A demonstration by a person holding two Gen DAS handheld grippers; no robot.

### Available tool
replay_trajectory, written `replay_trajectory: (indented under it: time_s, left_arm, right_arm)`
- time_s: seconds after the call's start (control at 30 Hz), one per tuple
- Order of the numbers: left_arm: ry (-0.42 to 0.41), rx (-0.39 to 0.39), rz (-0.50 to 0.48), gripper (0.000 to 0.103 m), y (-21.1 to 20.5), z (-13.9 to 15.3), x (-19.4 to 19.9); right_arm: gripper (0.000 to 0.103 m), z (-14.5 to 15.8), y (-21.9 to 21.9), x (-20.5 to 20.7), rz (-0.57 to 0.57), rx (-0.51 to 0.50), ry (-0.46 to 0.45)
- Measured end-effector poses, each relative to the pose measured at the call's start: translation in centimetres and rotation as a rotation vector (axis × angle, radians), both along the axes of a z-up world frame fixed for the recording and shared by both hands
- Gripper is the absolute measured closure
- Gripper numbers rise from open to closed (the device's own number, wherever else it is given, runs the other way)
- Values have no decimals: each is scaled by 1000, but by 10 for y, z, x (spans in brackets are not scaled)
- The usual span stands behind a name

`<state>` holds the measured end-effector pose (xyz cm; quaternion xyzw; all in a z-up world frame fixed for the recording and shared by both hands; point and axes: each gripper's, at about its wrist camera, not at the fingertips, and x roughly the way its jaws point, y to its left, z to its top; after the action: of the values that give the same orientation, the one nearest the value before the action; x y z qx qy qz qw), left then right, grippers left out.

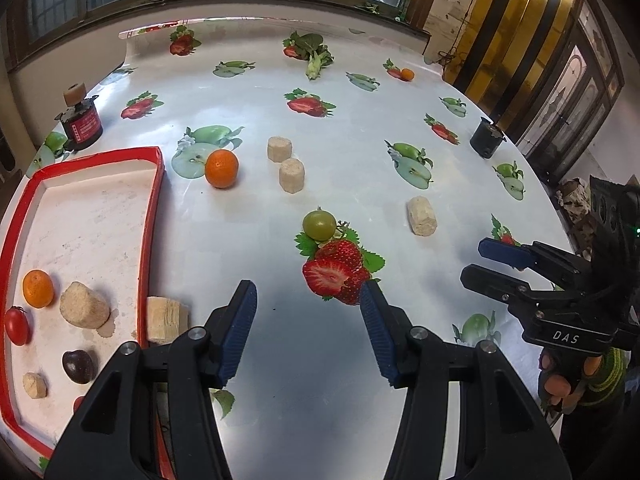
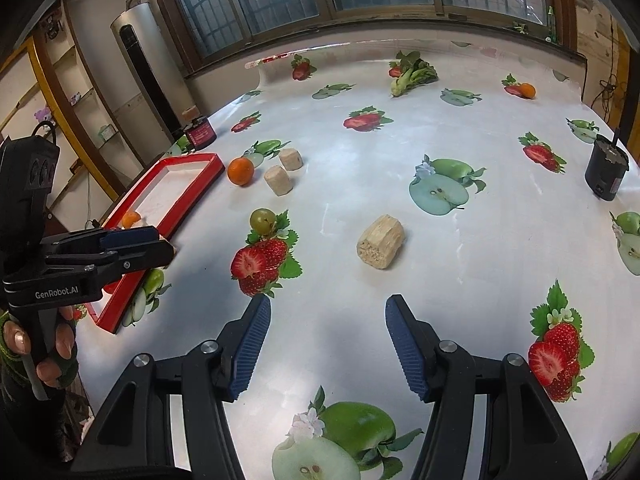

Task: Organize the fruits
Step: 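Grasp the green tomato with the left tool while the right tool grasps a cork cylinder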

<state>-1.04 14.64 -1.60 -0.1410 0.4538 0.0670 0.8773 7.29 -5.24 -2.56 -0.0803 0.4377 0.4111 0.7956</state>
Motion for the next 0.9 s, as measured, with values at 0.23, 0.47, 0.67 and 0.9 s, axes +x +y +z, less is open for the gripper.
replay_trajectory:
  time_s: [0.23,0.47,0.67,0.9]
  left_arm:
    - [20,-3,-19,51,-5,-9,18]
    - [31,-15,-32,51,-6,-20,34]
    - [62,-31,-32,51,-4,-34,50]
    - [83,-56,-16,51,1,-48,68]
  right_arm:
    - [41,-3,6,8,-4,-9,-5]
    - [42,-8,12,22,-12,-16,0]
    - [42,-21,26,36,-8,-47,17]
    - [42,-32,37,52,-28,-63,23]
